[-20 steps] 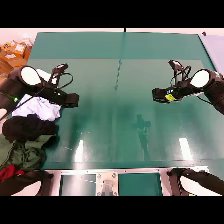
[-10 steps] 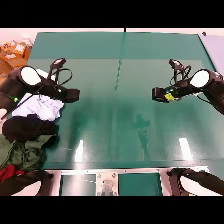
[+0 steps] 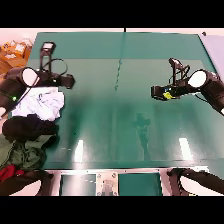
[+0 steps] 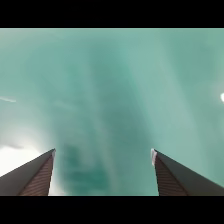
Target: Fold the shirts.
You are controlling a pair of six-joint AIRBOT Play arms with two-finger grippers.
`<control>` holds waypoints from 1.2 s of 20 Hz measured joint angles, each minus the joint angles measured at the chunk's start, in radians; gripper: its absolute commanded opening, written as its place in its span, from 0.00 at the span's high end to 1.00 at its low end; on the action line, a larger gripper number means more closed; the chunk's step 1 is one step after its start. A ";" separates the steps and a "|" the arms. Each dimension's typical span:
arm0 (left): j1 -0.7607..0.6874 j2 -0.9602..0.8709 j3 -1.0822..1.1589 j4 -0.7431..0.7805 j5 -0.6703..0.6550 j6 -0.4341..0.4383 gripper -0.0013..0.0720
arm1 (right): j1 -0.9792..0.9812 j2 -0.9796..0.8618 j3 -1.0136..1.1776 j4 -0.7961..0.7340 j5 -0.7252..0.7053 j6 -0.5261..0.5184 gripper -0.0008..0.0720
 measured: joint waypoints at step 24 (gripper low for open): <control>0.316 -0.371 0.420 0.063 -0.094 -0.025 0.95 | -0.065 -0.002 0.047 0.000 -0.004 0.000 0.97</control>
